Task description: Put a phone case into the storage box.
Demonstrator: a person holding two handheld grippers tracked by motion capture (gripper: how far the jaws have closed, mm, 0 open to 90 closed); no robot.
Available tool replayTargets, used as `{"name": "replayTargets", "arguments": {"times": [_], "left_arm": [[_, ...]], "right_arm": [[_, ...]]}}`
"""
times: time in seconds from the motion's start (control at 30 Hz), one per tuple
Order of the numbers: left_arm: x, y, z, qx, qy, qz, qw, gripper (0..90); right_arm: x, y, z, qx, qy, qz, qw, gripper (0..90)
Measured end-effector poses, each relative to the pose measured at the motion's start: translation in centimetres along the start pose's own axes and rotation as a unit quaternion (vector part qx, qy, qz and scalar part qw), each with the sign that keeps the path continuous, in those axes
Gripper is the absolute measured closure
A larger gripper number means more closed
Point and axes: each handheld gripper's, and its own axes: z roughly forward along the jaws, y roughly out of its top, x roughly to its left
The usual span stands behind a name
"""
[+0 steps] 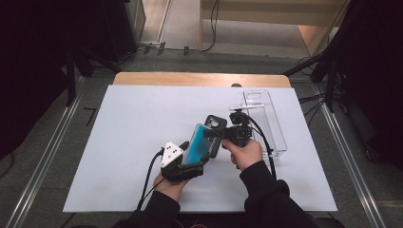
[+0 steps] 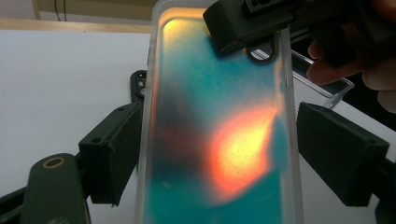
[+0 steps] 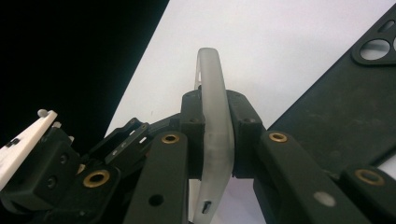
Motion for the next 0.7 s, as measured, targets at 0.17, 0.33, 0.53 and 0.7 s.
{"name": "replayTargets", "arguments": {"times": [0.17, 0.33, 0.53, 0.7], "left_arm": [[0.1, 0.1, 0.0, 0.003, -0.008, -0.001, 1.0000, 17.2], [0.4, 0.5, 0.3, 0.028, -0.019, -0.019, 0.9993, 13.6], [0.6, 1.0, 0.0, 0.034, -0.034, -0.033, 0.9983, 13.6], [0.9, 1.4, 0.1, 0.056, -0.032, -0.026, 0.9975, 13.7]], "right_arm": [[0.0, 0.0, -0.1, -0.002, 0.002, 0.002, 1.0000, 76.6], [0.2, 0.1, -0.3, -0.004, -0.004, -0.005, 1.0000, 76.6], [0.3, 0.1, -0.7, -0.008, -0.029, -0.024, 0.9993, 76.6], [0.4, 0.2, -1.2, -0.018, -0.050, -0.042, 0.9977, 76.6]]}}
